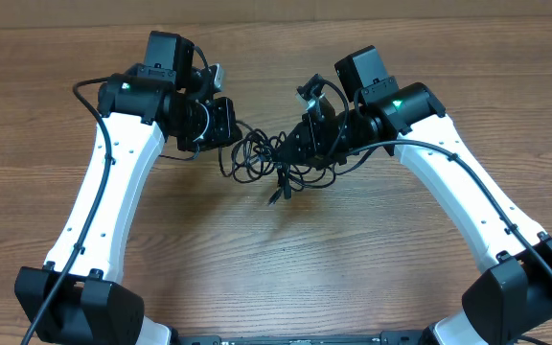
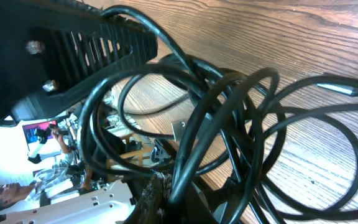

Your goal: Untangle cables

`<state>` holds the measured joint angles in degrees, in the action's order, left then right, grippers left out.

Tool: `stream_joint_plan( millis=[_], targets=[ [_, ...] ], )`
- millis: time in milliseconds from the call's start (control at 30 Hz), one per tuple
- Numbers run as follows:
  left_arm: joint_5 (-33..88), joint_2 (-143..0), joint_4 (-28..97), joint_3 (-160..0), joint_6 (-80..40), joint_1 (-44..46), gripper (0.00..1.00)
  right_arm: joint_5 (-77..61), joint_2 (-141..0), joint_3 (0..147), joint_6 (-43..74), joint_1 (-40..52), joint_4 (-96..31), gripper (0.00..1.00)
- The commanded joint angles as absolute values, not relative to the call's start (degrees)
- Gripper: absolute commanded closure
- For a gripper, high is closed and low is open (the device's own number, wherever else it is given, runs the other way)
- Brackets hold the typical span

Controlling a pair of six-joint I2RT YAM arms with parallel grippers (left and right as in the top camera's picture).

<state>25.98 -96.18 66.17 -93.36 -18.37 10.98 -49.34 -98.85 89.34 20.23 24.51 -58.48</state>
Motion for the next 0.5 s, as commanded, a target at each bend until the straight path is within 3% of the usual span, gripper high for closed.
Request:
stream_joint_plan(
  millis=[0,267,467],
  targets=[
    [24.45,-96.27,66.19,-93.86,-18.90,10.87,0.96,-48.05,-98.02,90.13,21.06,24.67,-58.78,0.96],
    [-3.42,-96.25,70.96,-93.86,-38.85,9.69,0.96,-20.88,-98.02,90.13,30.00,24.62,-66.72,0.96],
    [-1.06,-95.83,72.16,-94.02,-43.66,6.15,0.96,2.46,-98.04,90.08,42.15,24.64,-72.05,0.96]
  ],
)
